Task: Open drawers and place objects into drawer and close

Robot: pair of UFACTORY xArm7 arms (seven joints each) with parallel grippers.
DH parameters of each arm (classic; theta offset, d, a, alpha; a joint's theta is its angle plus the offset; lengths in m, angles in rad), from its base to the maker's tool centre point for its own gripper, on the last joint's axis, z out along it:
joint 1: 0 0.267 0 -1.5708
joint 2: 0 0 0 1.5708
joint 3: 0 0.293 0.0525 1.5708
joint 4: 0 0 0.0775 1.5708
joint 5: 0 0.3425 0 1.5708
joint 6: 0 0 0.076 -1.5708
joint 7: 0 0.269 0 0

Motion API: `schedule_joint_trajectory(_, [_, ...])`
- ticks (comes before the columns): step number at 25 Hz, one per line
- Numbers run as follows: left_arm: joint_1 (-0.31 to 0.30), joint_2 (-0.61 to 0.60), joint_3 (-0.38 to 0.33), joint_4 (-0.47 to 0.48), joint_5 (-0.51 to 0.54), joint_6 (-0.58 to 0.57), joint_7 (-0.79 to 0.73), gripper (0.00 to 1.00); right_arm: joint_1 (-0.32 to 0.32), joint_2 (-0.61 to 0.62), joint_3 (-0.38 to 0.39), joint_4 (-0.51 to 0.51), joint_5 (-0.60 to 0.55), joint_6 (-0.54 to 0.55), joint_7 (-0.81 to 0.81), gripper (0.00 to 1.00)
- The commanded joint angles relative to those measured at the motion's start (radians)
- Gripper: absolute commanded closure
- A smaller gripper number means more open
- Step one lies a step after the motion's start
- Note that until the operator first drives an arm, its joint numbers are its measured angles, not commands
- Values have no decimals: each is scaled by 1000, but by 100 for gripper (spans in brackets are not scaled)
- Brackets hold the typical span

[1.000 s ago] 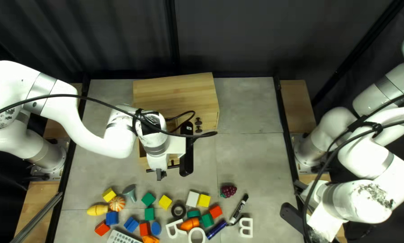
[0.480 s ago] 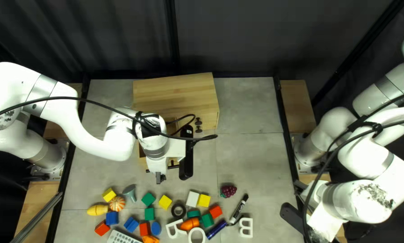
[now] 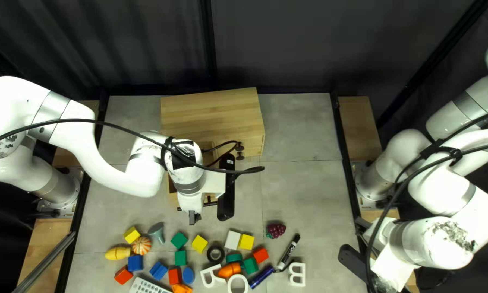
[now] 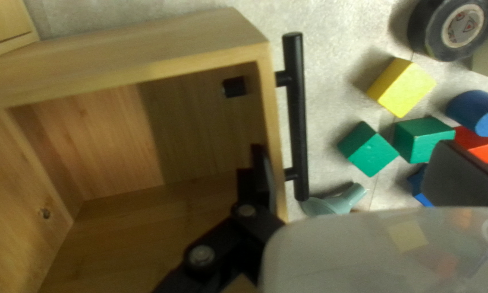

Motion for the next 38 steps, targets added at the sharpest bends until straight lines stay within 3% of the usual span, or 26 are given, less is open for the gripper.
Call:
schedule_joint_trajectory(1, [-1,1,0,0,1,-1,-1,0,0,0,0,0,0,0,0,0])
schedule_joint_trajectory(20, [10,-108,17,5,62,118,-34,0,0,0,0,0,0,0,0,0])
schedule_joint_trajectory(30, [-113,-178,-97,-33,292,151,-153,0,0,0,0,0,0,0,0,0])
schedule_joint_trajectory(38, [-173,-212,-157,-123,389,102,-93,0,0,0,0,0,0,0,0,0])
